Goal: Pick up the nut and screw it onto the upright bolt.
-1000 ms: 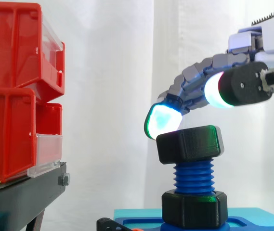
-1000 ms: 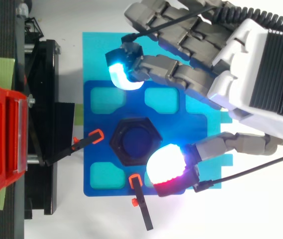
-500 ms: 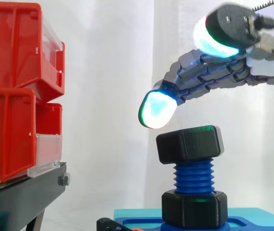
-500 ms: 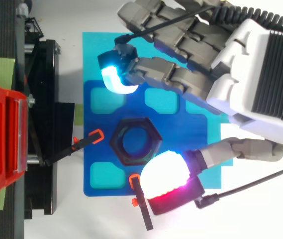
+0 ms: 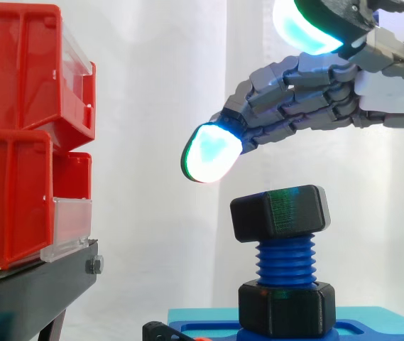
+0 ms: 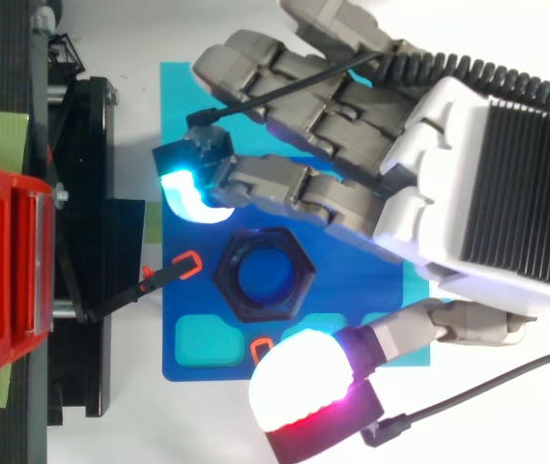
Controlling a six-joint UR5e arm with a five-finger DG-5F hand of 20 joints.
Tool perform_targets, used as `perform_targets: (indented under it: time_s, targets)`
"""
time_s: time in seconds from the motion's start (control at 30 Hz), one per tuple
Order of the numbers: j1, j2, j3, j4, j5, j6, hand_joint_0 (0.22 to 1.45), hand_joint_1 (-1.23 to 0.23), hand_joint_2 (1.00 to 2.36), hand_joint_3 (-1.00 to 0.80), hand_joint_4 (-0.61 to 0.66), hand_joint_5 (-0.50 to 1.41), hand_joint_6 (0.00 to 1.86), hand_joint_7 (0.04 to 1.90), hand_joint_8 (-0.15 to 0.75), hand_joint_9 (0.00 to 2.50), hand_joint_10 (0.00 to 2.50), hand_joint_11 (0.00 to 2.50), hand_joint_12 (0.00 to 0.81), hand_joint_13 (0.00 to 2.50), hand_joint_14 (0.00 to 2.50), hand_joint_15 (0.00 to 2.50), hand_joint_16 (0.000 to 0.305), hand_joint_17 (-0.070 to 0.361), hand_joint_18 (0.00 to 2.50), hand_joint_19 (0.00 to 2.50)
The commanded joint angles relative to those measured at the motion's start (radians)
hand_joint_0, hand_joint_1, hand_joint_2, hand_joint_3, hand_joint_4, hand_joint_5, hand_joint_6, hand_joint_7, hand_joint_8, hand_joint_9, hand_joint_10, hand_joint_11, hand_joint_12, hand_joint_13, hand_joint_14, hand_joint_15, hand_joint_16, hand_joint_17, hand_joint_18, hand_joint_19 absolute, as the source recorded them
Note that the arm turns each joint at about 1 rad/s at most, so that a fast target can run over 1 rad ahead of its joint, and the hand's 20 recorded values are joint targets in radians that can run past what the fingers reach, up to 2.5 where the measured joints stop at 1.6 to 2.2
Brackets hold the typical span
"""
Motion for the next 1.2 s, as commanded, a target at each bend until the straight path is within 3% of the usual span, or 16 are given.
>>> perform_targets:
  time_s: [0.0, 0.4, 0.63, 1.17]
  targets:
    - [0.003, -0.004, 0.0, 0.015, 0.0, 0.01, 0.46, 0.12, 1.0, -0.5, 0.16, -0.24, 0.5, 0.67, 0.243, 0.05, 0.0, 0.0, 0.381, 0.0, 0.0, 0.0, 0.053, 0.119, 0.0, 0.0]
    - [0.013, -0.004, 0.0, -0.038, -0.013, 0.017, 0.48, 0.0, 1.0, -0.5, 0.21, -0.21, 0.5, 0.8, 0.259, 0.1, 0.0, 0.0, 0.369, 0.0, 0.0, 0.0, 0.05, 0.112, 0.0, 0.0]
    - [0.013, -0.004, 0.0, -0.077, -0.023, 0.079, 0.48, -0.06, 1.0, -0.5, 0.24, -0.19, 0.5, 0.86, 0.275, 0.18, 0.0, 0.0, 0.371, 0.0, 0.0, 0.0, 0.049, 0.11, 0.0, 0.0]
    - [0.009, -0.003, -0.002, -0.087, -0.026, 0.085, 0.48, -0.12, 1.0, -0.5, 0.25, -0.17, 0.5, 1.09, 0.286, 0.21, 0.0, 0.0, 0.365, 0.02, 0.0, 0.0, 0.047, 0.107, 0.0, 0.0]
